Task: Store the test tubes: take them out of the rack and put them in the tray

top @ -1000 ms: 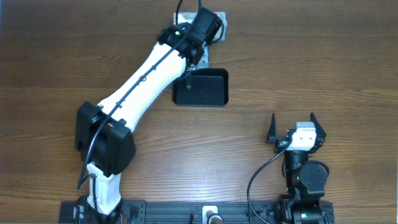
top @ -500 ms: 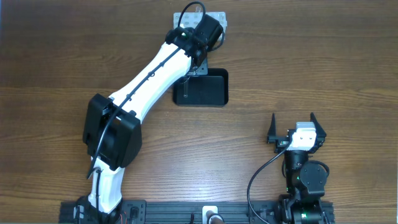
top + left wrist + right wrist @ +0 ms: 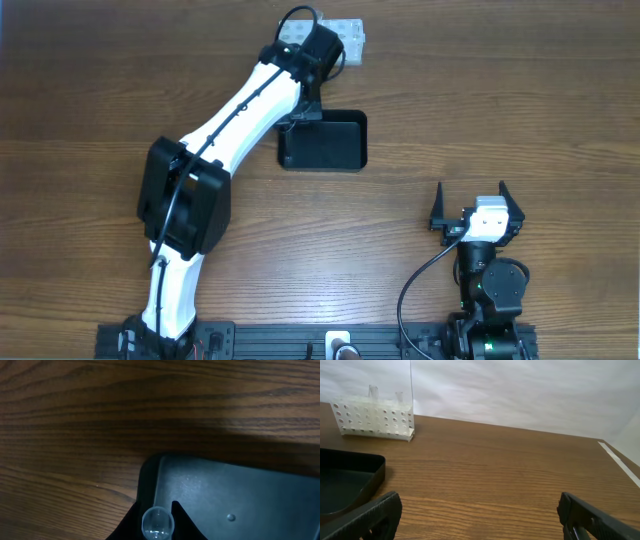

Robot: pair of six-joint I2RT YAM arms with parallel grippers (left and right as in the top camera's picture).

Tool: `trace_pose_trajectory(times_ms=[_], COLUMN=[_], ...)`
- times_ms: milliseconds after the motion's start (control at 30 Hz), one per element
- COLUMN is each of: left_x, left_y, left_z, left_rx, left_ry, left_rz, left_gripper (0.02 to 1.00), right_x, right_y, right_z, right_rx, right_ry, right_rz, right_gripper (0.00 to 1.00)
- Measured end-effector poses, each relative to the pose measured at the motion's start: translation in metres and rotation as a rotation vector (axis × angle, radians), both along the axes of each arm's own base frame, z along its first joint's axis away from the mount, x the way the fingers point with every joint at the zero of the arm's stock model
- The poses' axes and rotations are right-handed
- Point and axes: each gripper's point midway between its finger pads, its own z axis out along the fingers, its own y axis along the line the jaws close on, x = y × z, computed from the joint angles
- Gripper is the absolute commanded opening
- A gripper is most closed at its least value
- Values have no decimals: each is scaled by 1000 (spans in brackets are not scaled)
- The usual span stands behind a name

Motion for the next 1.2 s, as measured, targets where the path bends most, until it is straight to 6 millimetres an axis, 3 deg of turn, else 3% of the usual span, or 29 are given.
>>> trace_pose_trajectory(times_ms=[200,500,567,600,767,900,1033,1100,1200], left_x=[4,9,9,9,11,11,16,29,59], left_y=[-1,-3,-3,-3,-4,-6,-8,-9,-10], left_z=[-3,-27,-27,-28,-27,-26,-3,23,89], left_rx=[-9,-1,-4,-5,-20,-30,-51,-65,-83], left_ry=[-8,12,14,14,9,9,-41,-126,-330], left_rz=[3,4,5,6,10,7,9,14,31], left_gripper=[145,198,229,294,314,417,474,498,509], right_x=[0,0,0,0,0,0,0,0,0], right_y=[0,0,0,0,0,0,0,0,0], right_z=[0,0,0,0,0,0,0,0,0], right_rx=[0,0,0,0,0,0,0,0,0], right_ry=[0,0,0,0,0,0,0,0,0], right_rz=[0,0,0,0,0,0,0,0,0], right_gripper=[991,991,991,993,993,991,991,991,991])
